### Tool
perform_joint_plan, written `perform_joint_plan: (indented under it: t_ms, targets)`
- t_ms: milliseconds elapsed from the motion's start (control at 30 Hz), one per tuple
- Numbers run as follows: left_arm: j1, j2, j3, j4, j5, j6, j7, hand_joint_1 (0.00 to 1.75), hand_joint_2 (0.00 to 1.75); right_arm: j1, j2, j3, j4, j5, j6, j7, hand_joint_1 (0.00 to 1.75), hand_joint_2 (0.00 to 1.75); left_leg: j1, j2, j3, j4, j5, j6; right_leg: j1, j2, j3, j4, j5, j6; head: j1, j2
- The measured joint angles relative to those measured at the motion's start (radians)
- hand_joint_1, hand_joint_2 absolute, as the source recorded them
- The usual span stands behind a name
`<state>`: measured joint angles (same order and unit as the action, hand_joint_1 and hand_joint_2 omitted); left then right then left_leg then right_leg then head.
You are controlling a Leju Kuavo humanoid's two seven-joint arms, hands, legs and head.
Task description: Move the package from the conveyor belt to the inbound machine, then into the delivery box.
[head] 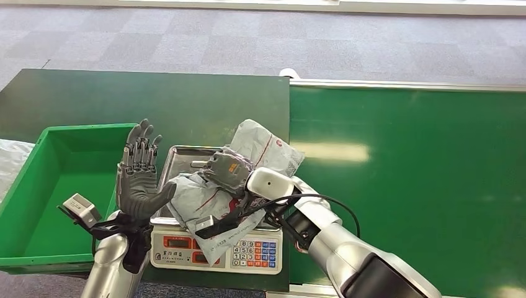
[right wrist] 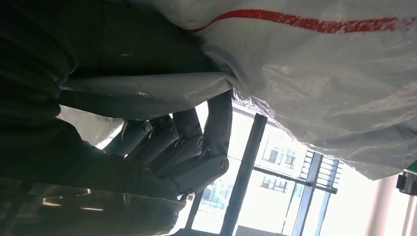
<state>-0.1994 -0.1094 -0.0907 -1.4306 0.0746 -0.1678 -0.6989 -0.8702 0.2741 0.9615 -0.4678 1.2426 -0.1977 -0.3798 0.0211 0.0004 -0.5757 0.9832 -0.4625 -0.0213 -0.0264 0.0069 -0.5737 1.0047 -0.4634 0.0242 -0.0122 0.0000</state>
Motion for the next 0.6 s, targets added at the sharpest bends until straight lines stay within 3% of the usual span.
perform_joint_plan:
  t_ms: [67,100,333,600]
  targets:
    - [-0.009,-0.001,-0.002,0.005,0.003,0.000,0.000,0.00,1.75,-0.002,0.003,0.005,0.008,-0.019,-0.006,-0.005,0.24,1.75,0.000,0.000,0.000,0.000,0.000,0.000,0.000,0.000,0.000,0.000,0.000,0.000,0.000,0.000]
    - [-0.013,-0.002,-0.003,0.007,0.004,0.000,0.000,0.00,1.75,-0.002,0.003,0.006,0.011,-0.034,-0.020,-0.012,0.00,1.75,0.000,0.000,0.000,0.000,0.000,0.000,0.000,0.000,0.000,0.000,0.000,0.000,0.000,0.000]
    - [-0.029,-0.006,-0.004,0.009,0.011,-0.007,0.000,0.00,1.75,0.021,0.002,-0.013,0.003,-0.148,-0.214,-0.082,0.00,1.75,0.000,0.001,0.000,0.000,0.000,0.000,0.000,0.000,0.000,0.000,0.000,0.000,0.000,0.000]
    - [-0.034,-0.006,-0.004,0.022,0.011,-0.009,0.000,0.00,1.75,0.053,-0.028,-0.092,-0.143,-0.304,-0.319,-0.182,0.00,1.75,0.000,0.001,0.000,0.000,0.000,0.000,0.000,0.000,0.000,0.000,0.000,0.000,0.000,0.000]
